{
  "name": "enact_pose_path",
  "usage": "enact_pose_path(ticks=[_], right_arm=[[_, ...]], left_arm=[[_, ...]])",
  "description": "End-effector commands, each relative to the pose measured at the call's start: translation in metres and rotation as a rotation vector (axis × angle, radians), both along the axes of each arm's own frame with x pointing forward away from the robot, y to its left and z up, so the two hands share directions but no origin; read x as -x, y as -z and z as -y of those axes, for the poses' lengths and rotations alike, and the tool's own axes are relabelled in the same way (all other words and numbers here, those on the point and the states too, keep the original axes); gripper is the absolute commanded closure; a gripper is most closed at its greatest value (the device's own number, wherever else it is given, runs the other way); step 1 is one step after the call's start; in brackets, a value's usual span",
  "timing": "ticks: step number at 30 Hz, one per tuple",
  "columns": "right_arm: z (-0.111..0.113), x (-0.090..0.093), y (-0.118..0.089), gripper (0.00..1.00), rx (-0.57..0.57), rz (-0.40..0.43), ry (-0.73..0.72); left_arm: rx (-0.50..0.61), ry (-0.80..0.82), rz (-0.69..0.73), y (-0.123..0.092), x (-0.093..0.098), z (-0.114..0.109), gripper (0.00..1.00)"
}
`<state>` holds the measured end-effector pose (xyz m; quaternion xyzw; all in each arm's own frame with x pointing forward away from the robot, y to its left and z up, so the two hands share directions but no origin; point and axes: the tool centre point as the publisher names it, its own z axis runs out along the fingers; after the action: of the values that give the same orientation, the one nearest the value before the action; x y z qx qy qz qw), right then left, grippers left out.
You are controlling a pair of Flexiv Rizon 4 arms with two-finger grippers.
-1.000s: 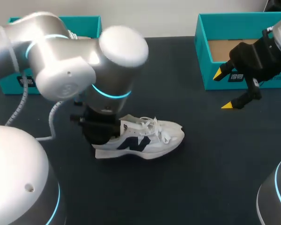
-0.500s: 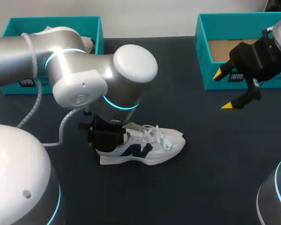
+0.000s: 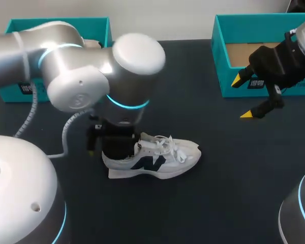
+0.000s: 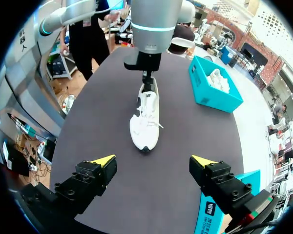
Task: Take the shoe out of the shoebox, open the shoe tongue, remove and reinsert the insole, then place the shoe into the shoebox
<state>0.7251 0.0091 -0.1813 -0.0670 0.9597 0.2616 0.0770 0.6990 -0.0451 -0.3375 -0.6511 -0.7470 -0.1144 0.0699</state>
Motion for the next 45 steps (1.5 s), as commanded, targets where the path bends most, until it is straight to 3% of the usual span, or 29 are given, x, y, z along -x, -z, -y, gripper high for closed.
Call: enact_pose_path(ticks=[1, 8, 16, 35, 45], right_arm=[[-0.001, -0.001, 0.001, 0.0, 0.002, -0.002, 0.0], [-0.001, -0.001, 0.001, 0.0, 0.002, -0.002, 0.0], [-0.001, -0.001, 0.001, 0.0, 0.002, -0.002, 0.0], [-0.001, -0.001, 0.001, 0.0, 0.002, -0.002, 0.0], [-0.001, -0.001, 0.001, 0.0, 0.002, -0.002, 0.0]], left_arm=[[0.162, -0.046, 0.027, -0.033, 0.008, -0.035, 0.0], [0.321, -0.282, -0.037, -0.049, 0.008, -0.057, 0.0], [0.5, -0.396, -0.156, -0.063, 0.018, -0.084, 0.0], [0.508, -0.381, -0.179, -0.065, 0.018, -0.086, 0.0], [0.641, -0.613, -0.263, -0.044, 0.011, -0.114, 0.0]])
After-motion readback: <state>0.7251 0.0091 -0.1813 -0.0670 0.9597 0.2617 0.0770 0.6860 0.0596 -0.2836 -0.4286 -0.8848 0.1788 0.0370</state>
